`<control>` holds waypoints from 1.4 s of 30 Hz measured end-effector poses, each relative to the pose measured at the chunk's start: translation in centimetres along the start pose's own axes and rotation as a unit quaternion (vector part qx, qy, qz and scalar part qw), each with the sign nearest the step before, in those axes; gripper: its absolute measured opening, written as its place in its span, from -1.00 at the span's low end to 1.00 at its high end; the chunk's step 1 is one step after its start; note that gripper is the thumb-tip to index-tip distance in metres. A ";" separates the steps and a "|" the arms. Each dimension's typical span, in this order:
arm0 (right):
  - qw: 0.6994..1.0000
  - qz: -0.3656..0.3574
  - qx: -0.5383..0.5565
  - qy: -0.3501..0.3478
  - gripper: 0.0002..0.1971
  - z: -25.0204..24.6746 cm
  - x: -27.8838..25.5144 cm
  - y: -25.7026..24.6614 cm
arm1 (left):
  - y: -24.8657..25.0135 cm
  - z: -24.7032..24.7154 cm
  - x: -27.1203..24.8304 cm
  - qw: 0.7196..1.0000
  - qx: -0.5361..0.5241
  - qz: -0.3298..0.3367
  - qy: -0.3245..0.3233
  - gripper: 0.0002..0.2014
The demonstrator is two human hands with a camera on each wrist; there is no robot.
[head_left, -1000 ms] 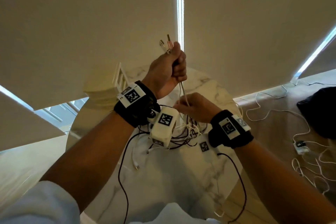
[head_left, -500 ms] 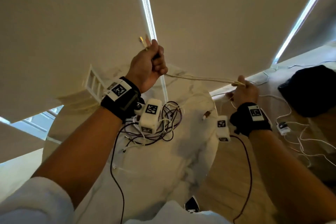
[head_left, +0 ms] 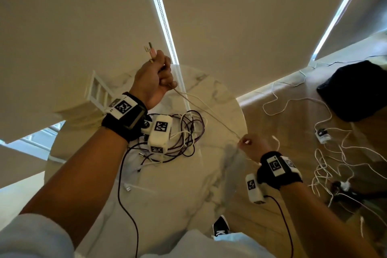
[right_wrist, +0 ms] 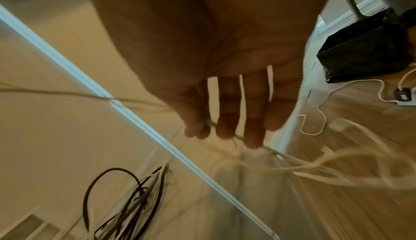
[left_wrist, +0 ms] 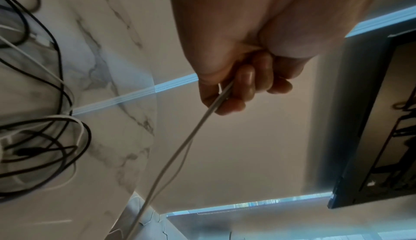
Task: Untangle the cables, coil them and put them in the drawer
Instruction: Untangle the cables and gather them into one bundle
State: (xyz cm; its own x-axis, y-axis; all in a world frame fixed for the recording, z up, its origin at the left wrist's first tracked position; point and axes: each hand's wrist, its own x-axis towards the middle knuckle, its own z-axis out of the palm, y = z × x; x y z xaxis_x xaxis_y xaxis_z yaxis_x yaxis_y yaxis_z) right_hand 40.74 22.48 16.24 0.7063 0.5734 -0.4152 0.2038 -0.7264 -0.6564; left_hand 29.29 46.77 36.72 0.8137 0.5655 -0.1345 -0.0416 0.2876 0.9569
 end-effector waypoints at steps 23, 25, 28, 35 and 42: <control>0.977 0.098 -0.086 0.167 -0.65 -1.4 2.8 -6.2 | 5.6 -14.9 -1.1 0.973 -0.134 0.109 0.153 -0.66; 0.963 0.130 -0.031 0.235 -0.70 -3.2 2.7 -4.7 | 5.7 -16.0 -1.1 0.973 -0.146 0.106 0.141 -0.63; 0.960 0.136 -0.022 0.244 -0.66 -3.8 1.8 -4.0 | 3.0 -15.3 -1.2 0.983 -0.136 0.065 0.105 -0.63; 0.969 0.078 -0.225 -0.060 -0.57 0.5 1.1 -5.4 | -0.5 -15.8 -2.5 0.996 -0.081 -0.027 0.035 -0.59; 0.986 -0.111 -0.126 -0.012 -0.68 4.6 2.3 -15.7 | -1.4 -18.0 -4.5 0.994 -0.010 -0.092 0.051 -0.61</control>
State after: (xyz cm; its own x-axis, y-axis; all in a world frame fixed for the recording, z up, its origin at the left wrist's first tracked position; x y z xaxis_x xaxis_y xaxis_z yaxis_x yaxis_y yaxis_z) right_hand 36.03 36.94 22.71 0.6097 0.7353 -0.2959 0.5158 -0.6516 -0.5563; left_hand 15.26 57.79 31.34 0.7453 0.5770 -0.3341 0.0913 0.4081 0.9084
